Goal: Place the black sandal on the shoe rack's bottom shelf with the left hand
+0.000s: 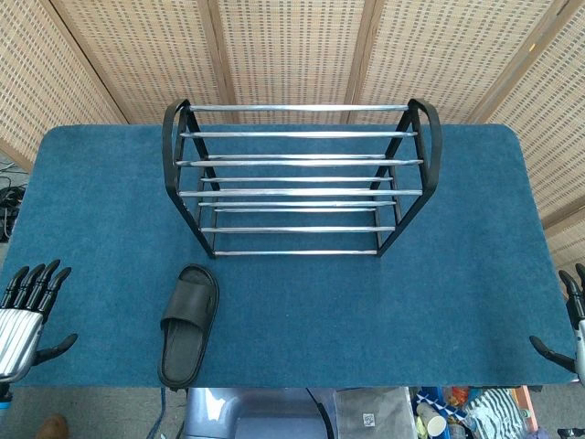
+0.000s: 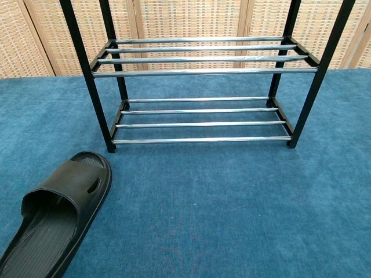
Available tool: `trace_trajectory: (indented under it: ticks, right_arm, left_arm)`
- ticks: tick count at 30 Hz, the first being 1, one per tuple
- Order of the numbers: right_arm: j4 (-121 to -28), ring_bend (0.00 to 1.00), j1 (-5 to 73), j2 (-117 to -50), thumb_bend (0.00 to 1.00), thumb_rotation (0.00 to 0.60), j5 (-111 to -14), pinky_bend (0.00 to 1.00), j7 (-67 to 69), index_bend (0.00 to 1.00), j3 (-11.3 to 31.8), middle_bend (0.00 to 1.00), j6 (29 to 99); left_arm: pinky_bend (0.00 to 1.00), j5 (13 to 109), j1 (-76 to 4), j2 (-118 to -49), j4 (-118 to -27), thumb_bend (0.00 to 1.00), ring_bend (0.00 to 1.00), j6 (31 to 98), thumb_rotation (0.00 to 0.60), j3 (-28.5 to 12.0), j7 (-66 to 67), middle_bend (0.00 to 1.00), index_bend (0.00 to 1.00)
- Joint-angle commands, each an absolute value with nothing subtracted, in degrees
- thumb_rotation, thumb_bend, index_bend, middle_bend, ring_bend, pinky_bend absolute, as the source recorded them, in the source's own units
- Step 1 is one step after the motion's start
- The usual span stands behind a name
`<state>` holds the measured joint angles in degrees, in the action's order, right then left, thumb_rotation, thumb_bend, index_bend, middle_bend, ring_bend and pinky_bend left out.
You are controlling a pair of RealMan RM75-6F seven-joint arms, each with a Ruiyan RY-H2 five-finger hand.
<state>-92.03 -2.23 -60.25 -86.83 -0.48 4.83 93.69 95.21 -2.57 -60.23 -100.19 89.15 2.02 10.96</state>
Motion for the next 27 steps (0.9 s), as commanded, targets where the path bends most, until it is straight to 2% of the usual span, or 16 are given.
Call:
trace_trajectory:
  ticks: [1,8,15,19,27]
  right_arm:
    - [-92.0,0.0,-2.2,-60.3,0.0,0.6,-86.8,0.0,-0.5,0.0,4.8,0.0,93.5]
    - [-92.3,0.0,-1.9,-60.2,0.0,0.6,-86.0,0.0,-0.7,0.0,5.2,0.0,92.9]
    - [-92.1,0.0,-1.2,-60.3,0.0,0.6,-82.8,0.0,-1.4,0.0,6.1,0.0,90.4]
    - [-91.8,0.0,-0.7,-60.9,0.0,0.6,-80.3,0.0,-3.0,0.0,6.8,0.0,89.1]
    - [-90.5,0.0,0.1,-61.9,0.0,0.6,-76.3,0.0,-4.5,0.0,8.0,0.0,86.7]
  left_arm:
    - [0.0,95.4,-2.5,-60.3,-100.0,0.18,0.0,89.1,0.6,2.1,11.1,0.0,0.0]
    - [0.0,101.4,-6.0,-59.9,-96.0,0.18,0.0,86.0,0.6,2.7,12.0,0.0,0.0]
    - [0.0,119.9,-19.1,-61.1,-80.3,0.18,0.0,79.3,0.6,5.1,6.9,0.0,0.0]
    - [0.0,131.3,-27.0,-64.2,-69.7,0.17,0.0,80.8,0.6,8.0,0.2,0.0,0.0]
    - [0.0,141.5,-38.0,-71.3,-53.1,0.17,0.0,84.2,0.6,12.9,-9.5,0.0,0.0]
